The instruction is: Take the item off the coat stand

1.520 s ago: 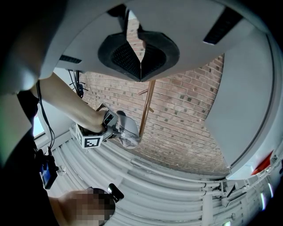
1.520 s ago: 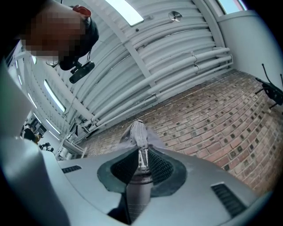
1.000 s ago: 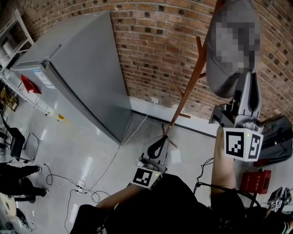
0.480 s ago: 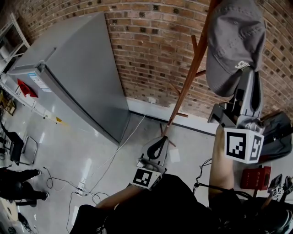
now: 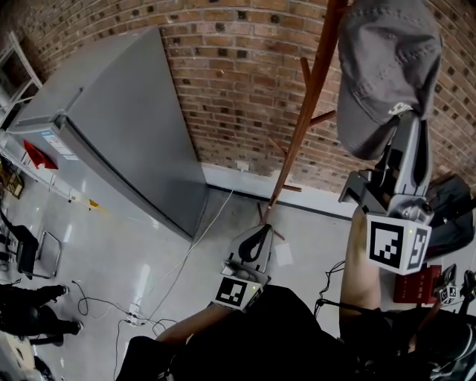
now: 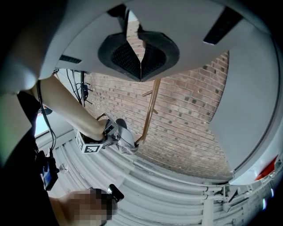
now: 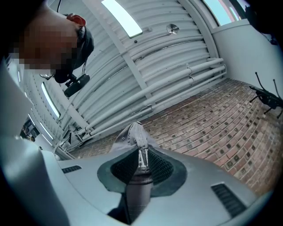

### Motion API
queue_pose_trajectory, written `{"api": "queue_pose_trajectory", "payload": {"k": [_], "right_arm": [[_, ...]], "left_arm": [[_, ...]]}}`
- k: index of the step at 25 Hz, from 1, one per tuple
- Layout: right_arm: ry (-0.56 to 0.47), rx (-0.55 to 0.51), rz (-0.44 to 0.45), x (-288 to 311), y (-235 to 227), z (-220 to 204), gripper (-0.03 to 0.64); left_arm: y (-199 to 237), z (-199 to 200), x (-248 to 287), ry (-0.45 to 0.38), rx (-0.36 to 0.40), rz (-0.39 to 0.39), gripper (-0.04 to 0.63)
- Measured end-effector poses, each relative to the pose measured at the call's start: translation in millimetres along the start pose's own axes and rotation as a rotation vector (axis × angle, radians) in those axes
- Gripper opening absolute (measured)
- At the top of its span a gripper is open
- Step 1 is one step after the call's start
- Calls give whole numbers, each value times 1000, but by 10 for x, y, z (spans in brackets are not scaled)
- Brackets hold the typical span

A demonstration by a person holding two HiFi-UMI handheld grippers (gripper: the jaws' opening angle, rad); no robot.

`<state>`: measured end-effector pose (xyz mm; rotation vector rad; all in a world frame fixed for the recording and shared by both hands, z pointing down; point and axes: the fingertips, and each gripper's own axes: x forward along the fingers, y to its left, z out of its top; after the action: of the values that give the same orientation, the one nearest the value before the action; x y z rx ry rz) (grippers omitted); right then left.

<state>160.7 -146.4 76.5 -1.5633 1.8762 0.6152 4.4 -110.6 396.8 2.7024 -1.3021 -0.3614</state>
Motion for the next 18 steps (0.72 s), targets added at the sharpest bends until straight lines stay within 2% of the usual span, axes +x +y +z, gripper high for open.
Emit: {"api": "queue_pose_trajectory", "payload": {"k": [12, 18], "right_arm": [[8, 9, -37, -180, -94, -101, 72], [38, 9, -44, -274, -174, -191, 72]], "left_arm": [[-40, 45, 78, -16, 2, -25, 17], [-65, -84, 90, 27, 2, -24, 17]]}}
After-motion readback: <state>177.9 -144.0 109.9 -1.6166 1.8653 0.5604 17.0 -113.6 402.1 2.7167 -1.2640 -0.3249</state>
